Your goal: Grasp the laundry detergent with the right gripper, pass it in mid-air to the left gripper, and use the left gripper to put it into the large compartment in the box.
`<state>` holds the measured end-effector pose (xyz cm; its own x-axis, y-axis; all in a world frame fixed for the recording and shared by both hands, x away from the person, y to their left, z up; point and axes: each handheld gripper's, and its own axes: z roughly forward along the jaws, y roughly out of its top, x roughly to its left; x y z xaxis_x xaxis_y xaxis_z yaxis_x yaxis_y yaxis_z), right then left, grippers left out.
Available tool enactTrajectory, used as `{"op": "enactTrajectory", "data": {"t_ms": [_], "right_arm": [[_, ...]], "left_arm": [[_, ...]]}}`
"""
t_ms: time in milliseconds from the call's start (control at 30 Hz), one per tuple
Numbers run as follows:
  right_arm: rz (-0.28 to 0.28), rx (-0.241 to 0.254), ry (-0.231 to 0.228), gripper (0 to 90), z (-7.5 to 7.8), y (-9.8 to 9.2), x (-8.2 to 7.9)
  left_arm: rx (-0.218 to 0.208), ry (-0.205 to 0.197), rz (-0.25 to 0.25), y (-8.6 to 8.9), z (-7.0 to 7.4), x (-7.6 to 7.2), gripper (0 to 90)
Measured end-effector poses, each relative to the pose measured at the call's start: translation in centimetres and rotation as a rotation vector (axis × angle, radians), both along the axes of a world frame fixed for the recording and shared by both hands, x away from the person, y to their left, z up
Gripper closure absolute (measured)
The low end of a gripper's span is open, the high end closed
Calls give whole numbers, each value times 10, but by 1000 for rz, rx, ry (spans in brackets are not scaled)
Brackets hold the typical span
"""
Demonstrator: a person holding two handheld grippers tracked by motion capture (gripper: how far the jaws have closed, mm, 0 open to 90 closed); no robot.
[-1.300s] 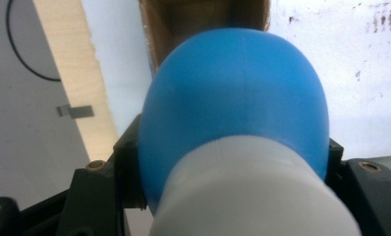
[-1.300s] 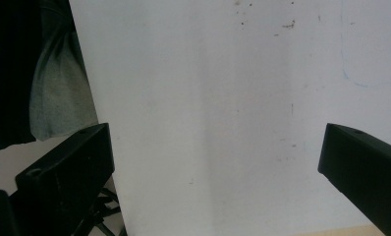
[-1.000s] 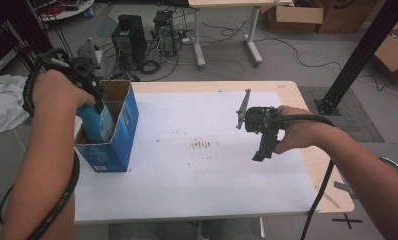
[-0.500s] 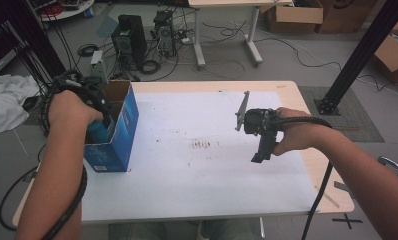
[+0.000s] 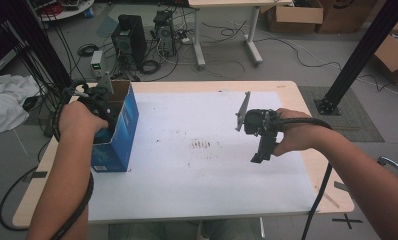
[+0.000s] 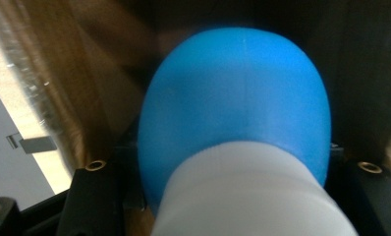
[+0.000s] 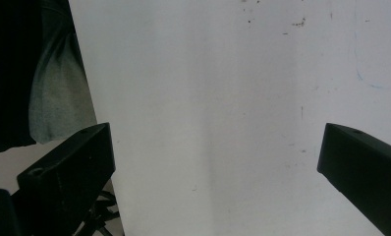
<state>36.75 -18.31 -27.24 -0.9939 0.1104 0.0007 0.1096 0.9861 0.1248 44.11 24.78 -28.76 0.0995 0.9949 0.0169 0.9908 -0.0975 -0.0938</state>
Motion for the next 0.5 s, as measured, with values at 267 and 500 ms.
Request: {"op": "enactTrajectory", "data": {"t_ms": [267,500], "right_arm": [[1,1,5,5,-2,0,0],[-1,9,5,7,-3,0,0]], "left_arm": [[-14,-42,1,3,0,0,383],[-22,-52,-21,5,0,-1,382]]}}
